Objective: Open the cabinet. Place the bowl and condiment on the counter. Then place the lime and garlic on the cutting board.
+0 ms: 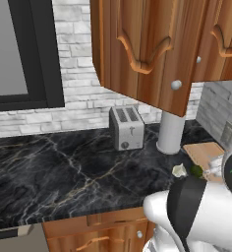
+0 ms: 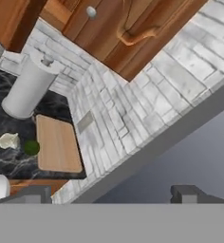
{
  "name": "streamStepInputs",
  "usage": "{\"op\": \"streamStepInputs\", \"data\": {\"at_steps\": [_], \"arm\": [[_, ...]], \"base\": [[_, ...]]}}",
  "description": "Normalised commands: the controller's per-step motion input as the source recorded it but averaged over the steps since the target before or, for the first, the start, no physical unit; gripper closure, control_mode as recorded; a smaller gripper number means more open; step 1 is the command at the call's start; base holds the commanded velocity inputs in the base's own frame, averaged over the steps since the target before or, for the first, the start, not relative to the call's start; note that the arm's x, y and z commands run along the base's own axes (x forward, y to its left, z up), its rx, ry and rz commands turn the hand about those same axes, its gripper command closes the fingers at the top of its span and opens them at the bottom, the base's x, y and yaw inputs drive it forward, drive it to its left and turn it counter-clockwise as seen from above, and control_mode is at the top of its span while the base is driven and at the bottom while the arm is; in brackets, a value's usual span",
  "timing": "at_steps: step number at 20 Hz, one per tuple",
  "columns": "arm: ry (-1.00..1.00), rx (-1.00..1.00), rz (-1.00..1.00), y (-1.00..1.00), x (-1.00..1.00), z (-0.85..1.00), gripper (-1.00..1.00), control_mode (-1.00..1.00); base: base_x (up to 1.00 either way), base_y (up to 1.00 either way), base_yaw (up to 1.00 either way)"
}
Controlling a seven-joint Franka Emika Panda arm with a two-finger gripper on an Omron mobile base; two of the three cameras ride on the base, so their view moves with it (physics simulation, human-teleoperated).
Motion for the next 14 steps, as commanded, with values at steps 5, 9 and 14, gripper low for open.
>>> {"op": "streamStepInputs", "data": {"at_steps": [5,9,14], "arm": [[0.07,0.25,0.07,-0.61,-0.02,-0.01,-1.00,-1.00],[0.07,0.25,0.06,-0.40,0.01,0.00,-1.00,-1.00],[0.09,0.27,0.05,-0.20,0.18,0.00,-1.00,-1.00]], "base": [[0.00,0.00,0.00],[0.00,0.00,0.00],[0.00,0.00,0.00]]}}
